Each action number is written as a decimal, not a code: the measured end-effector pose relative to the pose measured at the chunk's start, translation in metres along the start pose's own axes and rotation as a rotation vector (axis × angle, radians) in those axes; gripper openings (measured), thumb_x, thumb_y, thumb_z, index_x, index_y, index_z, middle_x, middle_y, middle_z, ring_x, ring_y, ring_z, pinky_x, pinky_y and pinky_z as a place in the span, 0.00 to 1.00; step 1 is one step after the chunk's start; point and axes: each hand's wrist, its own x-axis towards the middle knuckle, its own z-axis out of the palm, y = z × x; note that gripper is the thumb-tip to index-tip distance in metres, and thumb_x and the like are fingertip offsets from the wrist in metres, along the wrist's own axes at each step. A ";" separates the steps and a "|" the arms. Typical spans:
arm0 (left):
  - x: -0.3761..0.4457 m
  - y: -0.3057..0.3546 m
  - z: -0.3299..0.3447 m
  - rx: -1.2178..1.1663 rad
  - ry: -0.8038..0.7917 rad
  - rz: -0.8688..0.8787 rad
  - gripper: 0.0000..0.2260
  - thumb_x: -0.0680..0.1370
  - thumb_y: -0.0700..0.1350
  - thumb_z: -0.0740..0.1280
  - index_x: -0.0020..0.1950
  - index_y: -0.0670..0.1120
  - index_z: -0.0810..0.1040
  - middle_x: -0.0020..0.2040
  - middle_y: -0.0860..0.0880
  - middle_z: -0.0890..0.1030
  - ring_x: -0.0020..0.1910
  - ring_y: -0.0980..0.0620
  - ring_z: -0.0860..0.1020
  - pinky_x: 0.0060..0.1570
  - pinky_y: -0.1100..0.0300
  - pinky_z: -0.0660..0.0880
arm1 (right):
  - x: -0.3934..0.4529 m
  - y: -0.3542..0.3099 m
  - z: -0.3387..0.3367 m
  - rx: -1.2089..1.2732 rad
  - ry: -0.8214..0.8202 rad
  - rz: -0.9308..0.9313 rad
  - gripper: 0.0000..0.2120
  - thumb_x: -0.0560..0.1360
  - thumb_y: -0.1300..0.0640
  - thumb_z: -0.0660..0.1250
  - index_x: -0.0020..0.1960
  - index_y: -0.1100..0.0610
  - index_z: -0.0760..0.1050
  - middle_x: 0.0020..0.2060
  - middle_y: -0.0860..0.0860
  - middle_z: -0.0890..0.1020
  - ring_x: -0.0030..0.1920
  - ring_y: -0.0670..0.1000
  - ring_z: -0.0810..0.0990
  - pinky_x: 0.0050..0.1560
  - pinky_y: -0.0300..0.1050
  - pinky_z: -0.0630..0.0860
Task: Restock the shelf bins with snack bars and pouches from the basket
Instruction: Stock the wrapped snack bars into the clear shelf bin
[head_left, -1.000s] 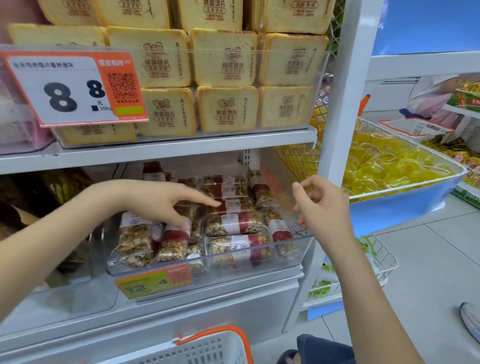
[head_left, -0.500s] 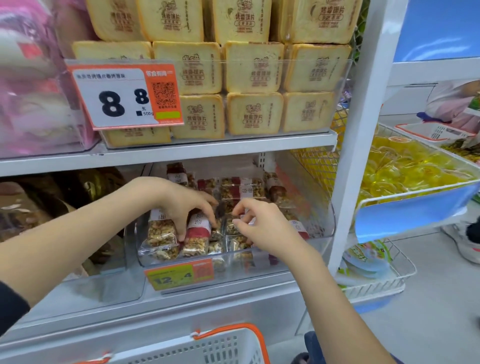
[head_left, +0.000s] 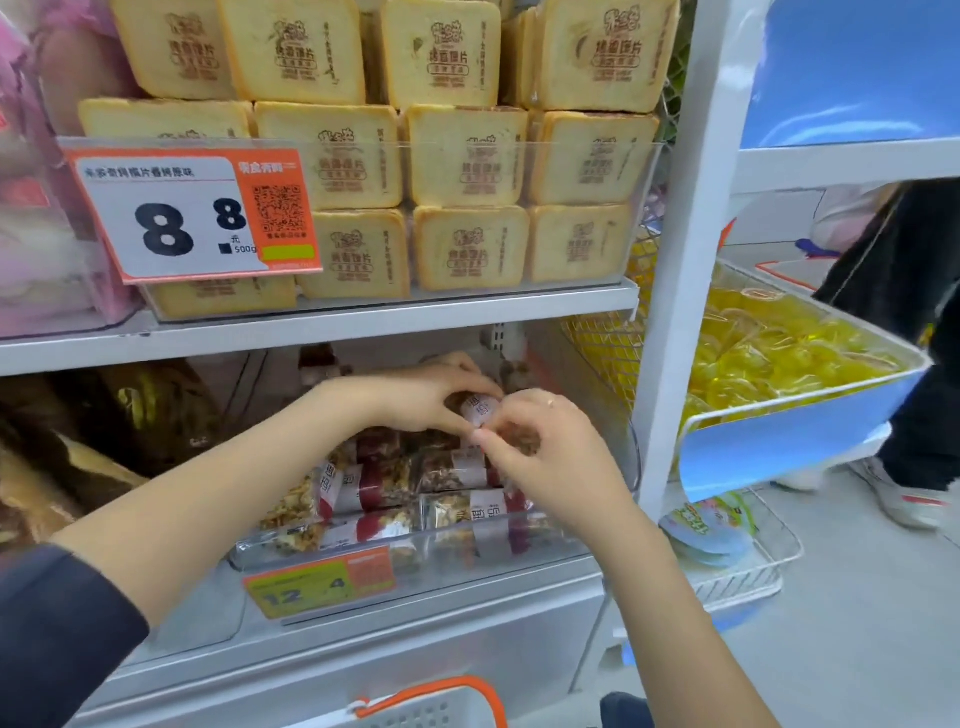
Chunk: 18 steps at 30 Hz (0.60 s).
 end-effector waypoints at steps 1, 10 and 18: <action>0.011 0.007 0.003 0.006 0.002 0.019 0.22 0.76 0.52 0.68 0.69 0.57 0.68 0.66 0.50 0.64 0.67 0.51 0.62 0.68 0.55 0.59 | -0.002 0.006 -0.003 -0.127 0.006 0.020 0.09 0.75 0.47 0.66 0.41 0.50 0.79 0.44 0.43 0.79 0.48 0.44 0.74 0.47 0.47 0.75; 0.072 0.039 0.042 0.023 -0.184 0.110 0.26 0.73 0.51 0.72 0.70 0.57 0.69 0.66 0.48 0.66 0.65 0.48 0.66 0.67 0.50 0.63 | -0.018 0.048 -0.046 -0.079 0.116 0.287 0.10 0.76 0.61 0.64 0.42 0.48 0.78 0.37 0.47 0.83 0.41 0.49 0.82 0.43 0.49 0.79; 0.073 0.041 0.045 -0.008 -0.142 0.072 0.35 0.71 0.48 0.74 0.74 0.50 0.62 0.70 0.48 0.65 0.68 0.48 0.65 0.68 0.55 0.63 | -0.016 0.046 -0.039 -0.177 0.030 0.271 0.13 0.77 0.64 0.61 0.52 0.52 0.81 0.47 0.51 0.84 0.49 0.54 0.81 0.51 0.52 0.78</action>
